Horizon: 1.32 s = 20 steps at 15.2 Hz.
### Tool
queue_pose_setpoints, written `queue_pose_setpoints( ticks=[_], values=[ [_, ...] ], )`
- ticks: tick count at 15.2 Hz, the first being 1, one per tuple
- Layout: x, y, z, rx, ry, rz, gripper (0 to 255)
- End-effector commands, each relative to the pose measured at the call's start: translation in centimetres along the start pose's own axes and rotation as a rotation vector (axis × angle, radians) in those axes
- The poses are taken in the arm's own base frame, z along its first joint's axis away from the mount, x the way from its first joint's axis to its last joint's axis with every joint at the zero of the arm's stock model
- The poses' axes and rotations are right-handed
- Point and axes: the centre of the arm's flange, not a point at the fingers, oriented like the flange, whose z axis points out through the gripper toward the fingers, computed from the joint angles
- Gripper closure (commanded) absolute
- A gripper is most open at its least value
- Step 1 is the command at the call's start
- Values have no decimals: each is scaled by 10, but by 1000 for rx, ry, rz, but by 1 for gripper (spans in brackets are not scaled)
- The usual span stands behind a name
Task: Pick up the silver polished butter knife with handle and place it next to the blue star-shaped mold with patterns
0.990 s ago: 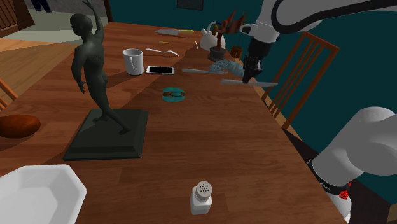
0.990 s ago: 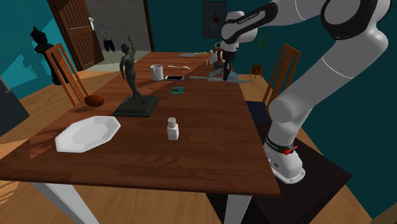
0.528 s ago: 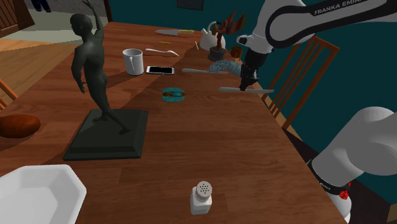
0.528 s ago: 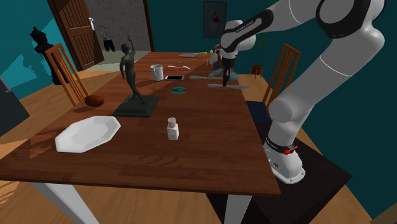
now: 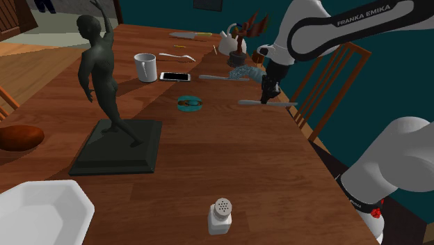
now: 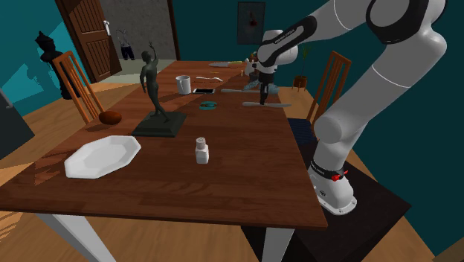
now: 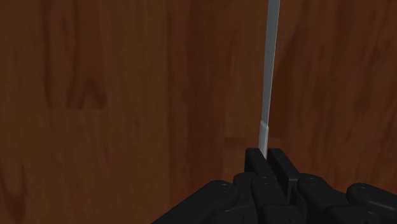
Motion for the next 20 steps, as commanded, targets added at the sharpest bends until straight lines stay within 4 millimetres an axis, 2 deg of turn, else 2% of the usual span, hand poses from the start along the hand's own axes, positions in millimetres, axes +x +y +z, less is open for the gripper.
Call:
queue_pose_setpoints(
  ticks=[1, 3, 4, 9, 13, 20],
  values=[
    [0, 0, 0, 0, 0, 0, 255],
    [0, 0, 0, 0, 0, 0, 255],
    [0, 0, 0, 0, 0, 0, 0],
    [0, 0, 0, 0, 0, 0, 0],
    [0, 0, -50, 0, 0, 0, 0],
    [0, 0, -50, 0, 0, 0, 0]
  ],
)
